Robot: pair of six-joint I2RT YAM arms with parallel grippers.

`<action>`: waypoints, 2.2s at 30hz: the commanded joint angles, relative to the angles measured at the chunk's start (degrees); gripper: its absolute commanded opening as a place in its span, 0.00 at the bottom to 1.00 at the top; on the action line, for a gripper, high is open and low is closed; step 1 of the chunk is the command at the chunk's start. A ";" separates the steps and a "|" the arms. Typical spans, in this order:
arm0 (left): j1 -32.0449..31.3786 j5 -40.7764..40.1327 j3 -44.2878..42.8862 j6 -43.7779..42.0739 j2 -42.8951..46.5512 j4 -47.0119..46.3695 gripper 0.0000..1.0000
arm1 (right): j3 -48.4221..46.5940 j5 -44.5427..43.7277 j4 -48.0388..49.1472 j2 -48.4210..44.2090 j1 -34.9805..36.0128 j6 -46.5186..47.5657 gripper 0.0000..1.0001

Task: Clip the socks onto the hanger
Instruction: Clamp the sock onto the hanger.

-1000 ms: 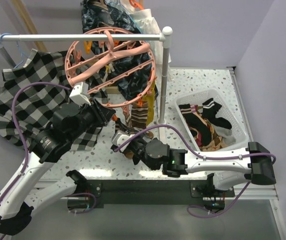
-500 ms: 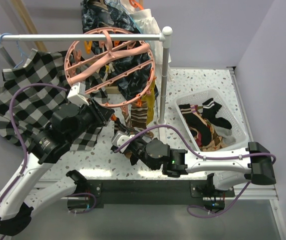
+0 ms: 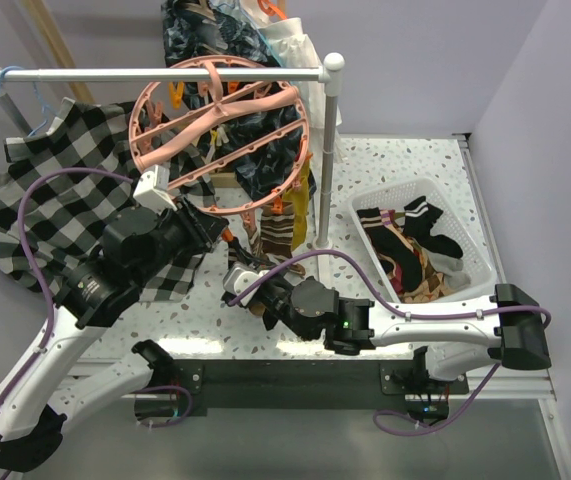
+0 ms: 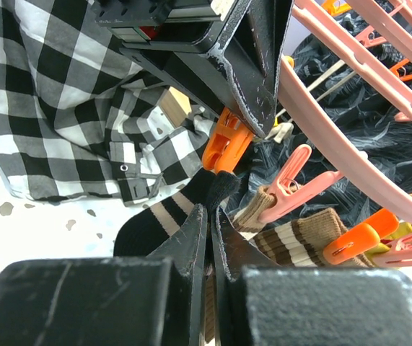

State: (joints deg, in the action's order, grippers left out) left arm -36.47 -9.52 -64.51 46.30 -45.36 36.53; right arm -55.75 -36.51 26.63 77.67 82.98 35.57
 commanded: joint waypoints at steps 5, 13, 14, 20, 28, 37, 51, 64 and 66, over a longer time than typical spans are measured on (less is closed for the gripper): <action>0.08 -1.56 -1.58 2.12 -0.43 -0.67 0.00 | 0.46 -0.05 2.46 -2.26 0.34 -1.91 0.00; 0.08 -1.56 -1.58 2.30 -0.51 -0.50 0.00 | 0.29 -0.31 3.16 -2.17 0.34 -1.13 0.00; -0.01 -1.47 -1.50 2.39 -0.51 -0.41 0.00 | 0.20 -0.40 3.60 -2.00 0.43 -0.86 0.00; -0.01 -1.12 -1.50 2.39 -0.87 -0.15 0.00 | -0.68 -0.67 6.15 -0.85 0.34 0.90 0.00; -0.01 -0.68 -1.50 2.74 -1.04 0.03 0.00 | -1.56 -1.02 9.05 0.73 0.34 3.36 0.00; -0.01 -0.85 -1.32 2.74 -0.87 0.20 0.00 | -2.09 -1.02 10.81 1.61 0.43 4.33 0.00; -0.01 -0.76 -1.50 3.09 -0.69 -0.06 0.00 | -3.32 0.04 12.48 4.59 0.34 4.68 0.00; -0.01 -0.06 -1.50 2.91 -0.69 -0.06 0.00 | -3.93 -1.90 17.58 6.88 -0.97 8.37 0.00; -0.01 -0.06 -1.41 2.83 -0.52 0.03 0.00 | -3.84 -1.81 17.75 6.53 -1.33 8.37 0.00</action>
State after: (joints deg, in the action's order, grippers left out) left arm -36.47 -9.43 -64.51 47.46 -46.15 36.60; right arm -57.10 -36.84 38.13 85.12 82.56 43.18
